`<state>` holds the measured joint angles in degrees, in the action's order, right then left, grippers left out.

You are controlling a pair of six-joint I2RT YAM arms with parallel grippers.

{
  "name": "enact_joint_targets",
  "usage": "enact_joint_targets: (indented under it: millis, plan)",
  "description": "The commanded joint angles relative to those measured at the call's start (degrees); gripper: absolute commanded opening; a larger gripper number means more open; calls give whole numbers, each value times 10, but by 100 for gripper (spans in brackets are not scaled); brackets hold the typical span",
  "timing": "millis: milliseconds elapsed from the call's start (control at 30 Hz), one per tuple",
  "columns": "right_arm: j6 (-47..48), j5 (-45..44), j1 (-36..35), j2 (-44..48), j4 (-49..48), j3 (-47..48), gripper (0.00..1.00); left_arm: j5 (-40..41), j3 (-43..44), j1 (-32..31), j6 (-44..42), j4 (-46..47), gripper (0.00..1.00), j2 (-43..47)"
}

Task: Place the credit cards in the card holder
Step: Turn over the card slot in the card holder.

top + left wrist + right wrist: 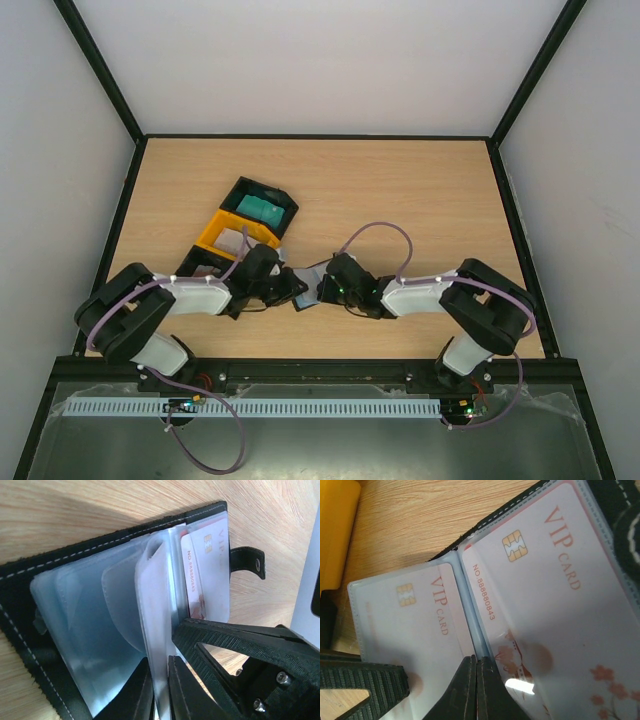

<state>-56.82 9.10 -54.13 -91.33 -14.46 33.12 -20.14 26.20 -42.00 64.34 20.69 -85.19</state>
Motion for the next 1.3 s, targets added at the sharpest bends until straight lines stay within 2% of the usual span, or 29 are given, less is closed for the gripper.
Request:
enact_joint_targets:
  millis: [0, 100, 267, 400, 500, 800, 1000, 1067, 1267]
  plan:
    - [1, 0, -4, 14, 55, -18, 2, -4, 19, -2, -28, 0, 7, -3]
    - [4, -35, -4, 48, 81, -13, 8, 7, 28, -2, -50, -35, 3, 1]
    - [10, -124, -4, 124, 158, 9, 22, 11, 52, -1, -81, -90, 2, 7]
    - [0, -206, -4, 169, 219, 15, 25, 12, 92, 7, -130, -173, 2, 11]
    - [-10, -233, -3, 181, 247, 8, 25, -2, 108, 18, -165, -220, 2, 15]
    - [-8, -207, 0, 150, 237, -15, 25, -61, 119, 36, -223, -304, 2, 28]
    - [32, -133, -2, 132, 219, -20, 24, -22, 127, 36, -226, -377, 2, 37]
    - [42, -102, -7, 119, 195, -27, 20, -15, 130, 39, -218, -395, 3, 40]
    - [47, -101, -18, 71, 174, -25, 15, -13, 136, 40, -193, -404, 3, 39]
